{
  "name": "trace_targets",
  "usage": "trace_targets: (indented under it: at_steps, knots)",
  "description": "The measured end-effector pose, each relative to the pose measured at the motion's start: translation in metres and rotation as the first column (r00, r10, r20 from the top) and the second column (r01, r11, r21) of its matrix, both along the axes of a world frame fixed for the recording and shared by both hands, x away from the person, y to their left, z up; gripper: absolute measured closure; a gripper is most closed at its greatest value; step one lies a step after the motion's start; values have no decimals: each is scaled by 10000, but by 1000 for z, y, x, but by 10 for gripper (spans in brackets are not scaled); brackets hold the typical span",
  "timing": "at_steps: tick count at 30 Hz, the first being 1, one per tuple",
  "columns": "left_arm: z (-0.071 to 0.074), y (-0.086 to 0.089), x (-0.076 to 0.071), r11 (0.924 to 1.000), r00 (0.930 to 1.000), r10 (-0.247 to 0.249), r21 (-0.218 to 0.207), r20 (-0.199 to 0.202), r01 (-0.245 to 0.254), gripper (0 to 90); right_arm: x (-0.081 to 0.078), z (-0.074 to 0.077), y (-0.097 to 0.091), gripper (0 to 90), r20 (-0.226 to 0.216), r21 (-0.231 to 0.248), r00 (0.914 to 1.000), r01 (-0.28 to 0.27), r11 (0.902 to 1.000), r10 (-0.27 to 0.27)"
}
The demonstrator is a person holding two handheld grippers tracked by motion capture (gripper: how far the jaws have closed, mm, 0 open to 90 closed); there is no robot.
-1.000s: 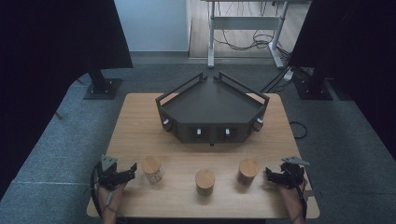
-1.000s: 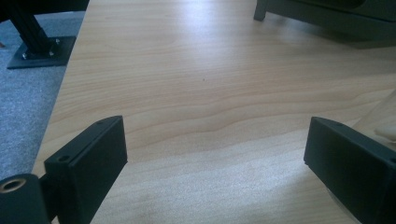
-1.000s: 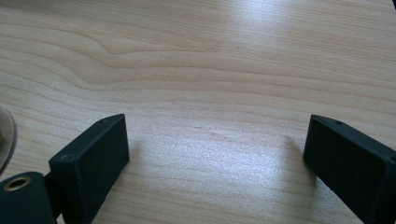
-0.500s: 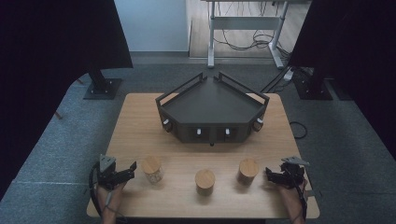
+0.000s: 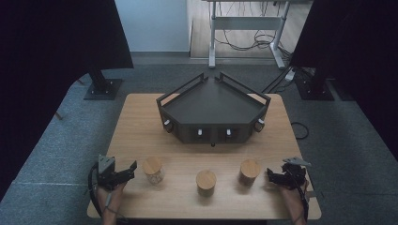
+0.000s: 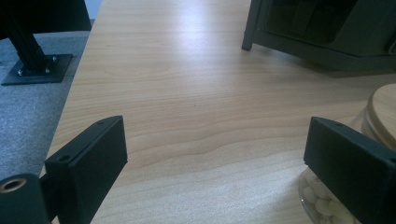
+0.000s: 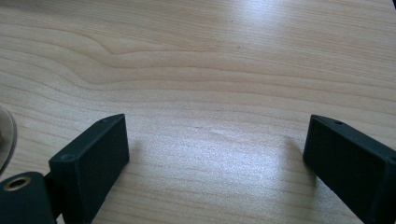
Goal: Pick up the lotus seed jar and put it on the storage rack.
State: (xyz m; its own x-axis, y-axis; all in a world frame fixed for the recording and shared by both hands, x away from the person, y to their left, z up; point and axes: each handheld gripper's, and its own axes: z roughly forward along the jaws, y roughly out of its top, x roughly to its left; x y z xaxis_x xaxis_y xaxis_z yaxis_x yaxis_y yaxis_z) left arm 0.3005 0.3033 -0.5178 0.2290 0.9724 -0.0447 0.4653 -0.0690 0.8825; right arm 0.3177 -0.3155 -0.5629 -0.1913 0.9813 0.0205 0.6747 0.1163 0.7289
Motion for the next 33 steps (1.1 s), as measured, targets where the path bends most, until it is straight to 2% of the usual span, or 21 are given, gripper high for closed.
trace_targets:
  at_steps: [33]
  knots:
    - [16,-5,-5,9990,9966,-147,-401,813,180,67,0,0,0,63,-1,0,10000,-4,10000,4]
